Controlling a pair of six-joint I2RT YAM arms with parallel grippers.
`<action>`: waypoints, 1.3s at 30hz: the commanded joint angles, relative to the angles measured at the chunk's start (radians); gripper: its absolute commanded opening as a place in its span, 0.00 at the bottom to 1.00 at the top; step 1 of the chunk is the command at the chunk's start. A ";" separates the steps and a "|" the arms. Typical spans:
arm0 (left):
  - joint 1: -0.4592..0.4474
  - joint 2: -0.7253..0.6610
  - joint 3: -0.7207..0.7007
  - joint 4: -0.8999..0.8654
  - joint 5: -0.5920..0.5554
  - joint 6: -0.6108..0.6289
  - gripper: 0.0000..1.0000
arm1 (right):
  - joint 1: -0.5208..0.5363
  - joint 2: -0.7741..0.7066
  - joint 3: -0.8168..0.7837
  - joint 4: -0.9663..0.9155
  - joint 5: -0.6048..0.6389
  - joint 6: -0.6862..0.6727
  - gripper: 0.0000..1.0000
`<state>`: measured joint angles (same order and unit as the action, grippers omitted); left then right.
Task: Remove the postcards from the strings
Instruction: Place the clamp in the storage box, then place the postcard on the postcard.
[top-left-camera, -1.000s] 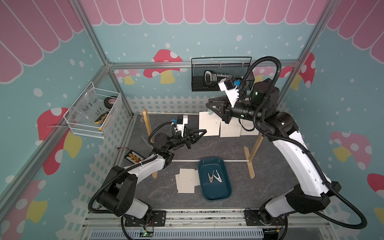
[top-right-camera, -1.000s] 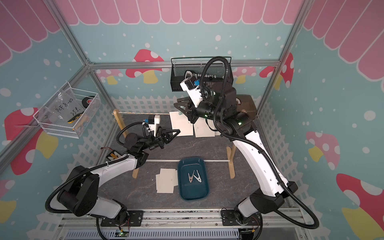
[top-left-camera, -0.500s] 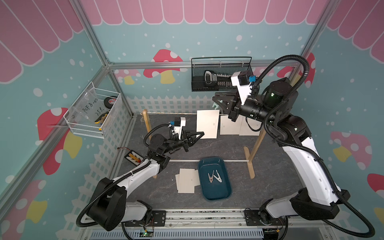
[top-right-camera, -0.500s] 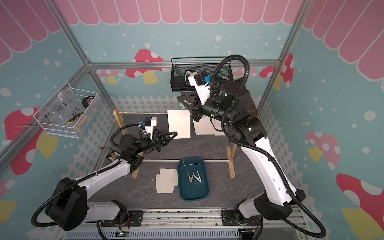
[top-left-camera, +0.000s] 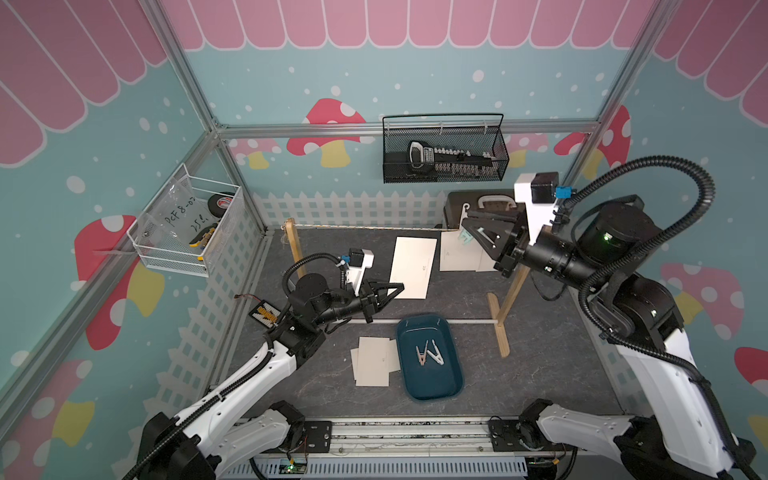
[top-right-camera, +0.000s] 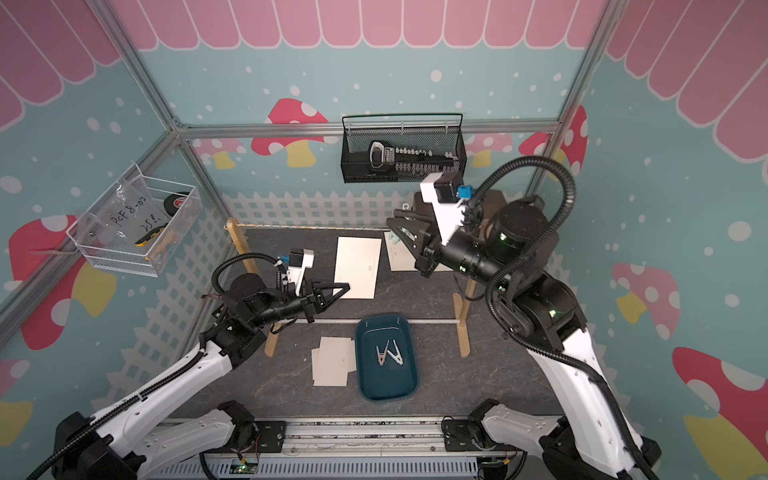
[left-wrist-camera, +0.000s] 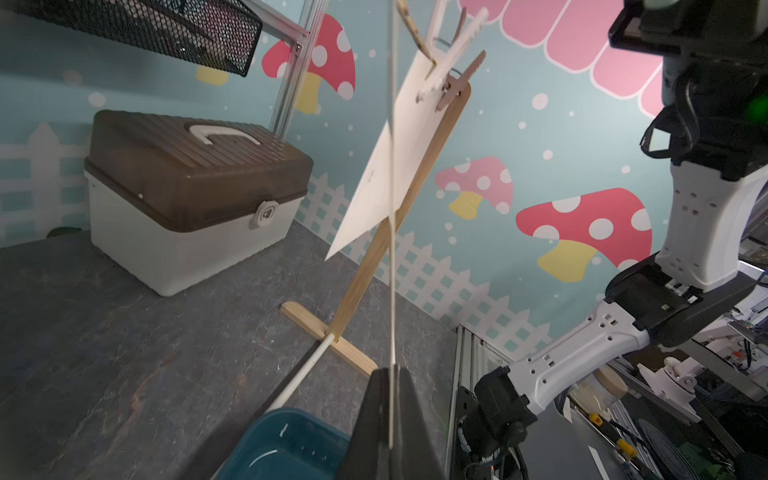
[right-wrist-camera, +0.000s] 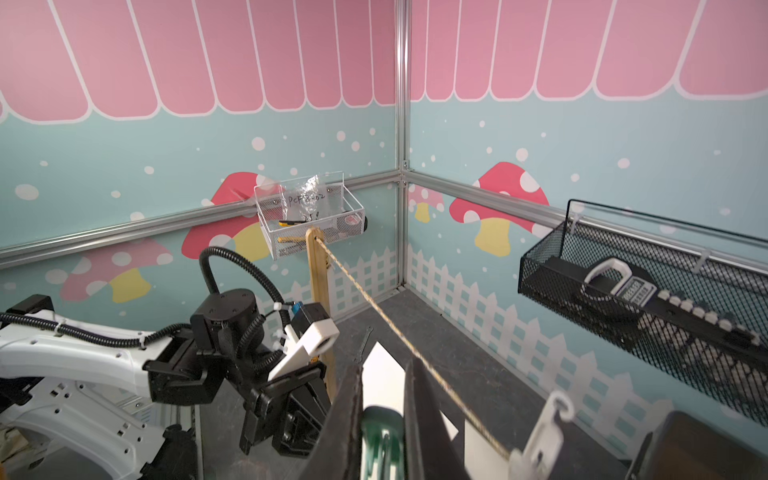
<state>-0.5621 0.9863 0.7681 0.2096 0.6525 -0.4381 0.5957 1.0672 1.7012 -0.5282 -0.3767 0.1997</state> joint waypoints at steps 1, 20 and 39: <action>-0.030 -0.086 -0.002 -0.282 -0.113 0.025 0.00 | 0.000 -0.096 -0.121 -0.071 0.020 0.027 0.00; -0.054 -0.356 -0.244 -0.685 -0.310 -0.380 0.00 | 0.110 -0.506 -1.004 0.204 0.266 0.343 0.00; -0.071 -0.313 -0.450 -0.714 -0.382 -0.505 0.00 | 0.397 -0.194 -1.221 0.510 0.528 0.414 0.00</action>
<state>-0.6247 0.6659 0.3309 -0.5262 0.2981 -0.9199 0.9840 0.8555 0.5041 -0.1104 0.1234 0.5739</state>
